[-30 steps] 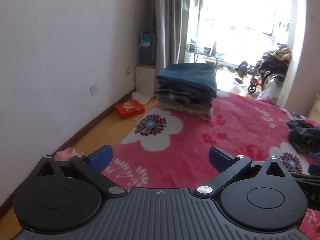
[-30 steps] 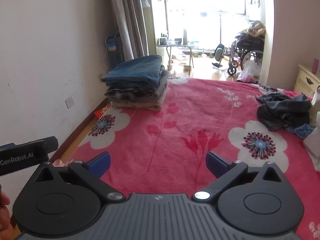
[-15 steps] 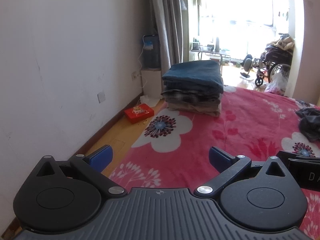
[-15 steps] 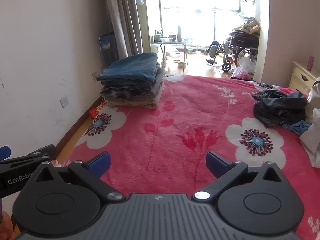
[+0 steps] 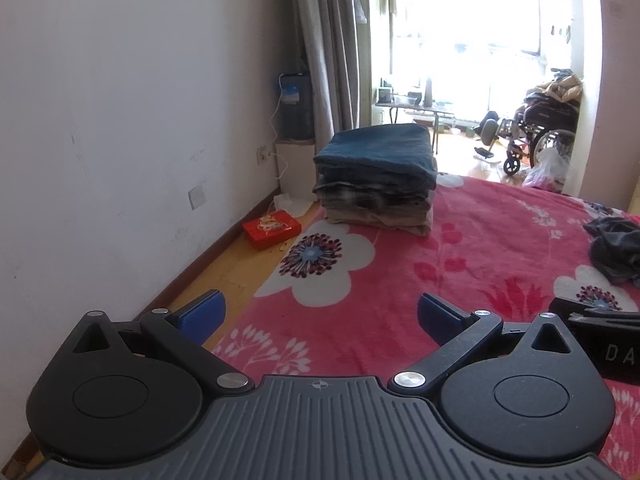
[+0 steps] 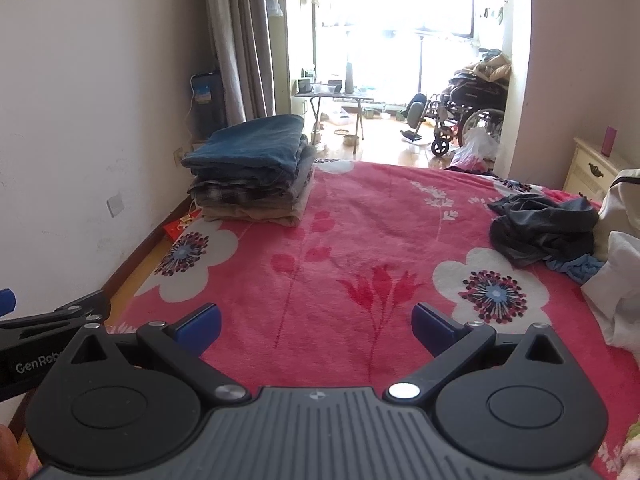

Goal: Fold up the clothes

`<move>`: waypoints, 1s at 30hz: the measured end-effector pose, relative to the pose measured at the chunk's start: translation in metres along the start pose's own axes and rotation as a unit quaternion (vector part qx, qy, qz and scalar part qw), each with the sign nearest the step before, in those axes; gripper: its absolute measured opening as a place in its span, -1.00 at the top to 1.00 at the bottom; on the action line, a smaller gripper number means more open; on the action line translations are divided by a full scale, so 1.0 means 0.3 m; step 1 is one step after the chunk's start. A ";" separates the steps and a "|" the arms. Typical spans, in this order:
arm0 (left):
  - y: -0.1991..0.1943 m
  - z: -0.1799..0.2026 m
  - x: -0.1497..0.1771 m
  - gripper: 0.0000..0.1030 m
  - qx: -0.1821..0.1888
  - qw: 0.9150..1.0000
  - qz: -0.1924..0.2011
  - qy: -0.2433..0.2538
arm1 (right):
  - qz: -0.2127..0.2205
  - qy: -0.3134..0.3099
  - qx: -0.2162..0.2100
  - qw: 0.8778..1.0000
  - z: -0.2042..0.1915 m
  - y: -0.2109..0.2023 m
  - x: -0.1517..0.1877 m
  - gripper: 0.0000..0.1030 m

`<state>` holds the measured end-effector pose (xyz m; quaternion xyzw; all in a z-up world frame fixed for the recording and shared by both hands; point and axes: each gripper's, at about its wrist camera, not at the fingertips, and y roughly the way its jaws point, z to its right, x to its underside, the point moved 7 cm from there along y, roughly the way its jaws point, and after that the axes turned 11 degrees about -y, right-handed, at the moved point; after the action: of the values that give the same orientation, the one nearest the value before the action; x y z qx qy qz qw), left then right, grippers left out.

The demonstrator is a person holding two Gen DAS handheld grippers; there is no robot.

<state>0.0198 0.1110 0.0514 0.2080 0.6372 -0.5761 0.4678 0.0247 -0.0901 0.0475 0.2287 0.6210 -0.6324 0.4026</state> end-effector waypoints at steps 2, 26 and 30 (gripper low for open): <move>-0.002 0.011 0.001 -1.00 0.001 1.000 0.001 0.001 | 0.000 -0.001 0.003 1.000 0.007 -0.001 0.001 -1.00; -0.001 0.020 -0.001 -1.00 -0.009 1.000 0.010 -0.010 | -0.007 0.000 0.009 1.000 0.015 0.018 0.018 -1.00; -0.002 0.017 0.002 -1.00 -0.010 1.000 0.010 -0.011 | -0.010 0.000 0.009 1.000 0.012 0.022 0.021 -1.00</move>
<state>0.0209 0.1060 0.0515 0.2034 0.6359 -0.5673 0.4821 0.0271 -0.0943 0.0389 0.2263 0.6175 -0.6419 0.3943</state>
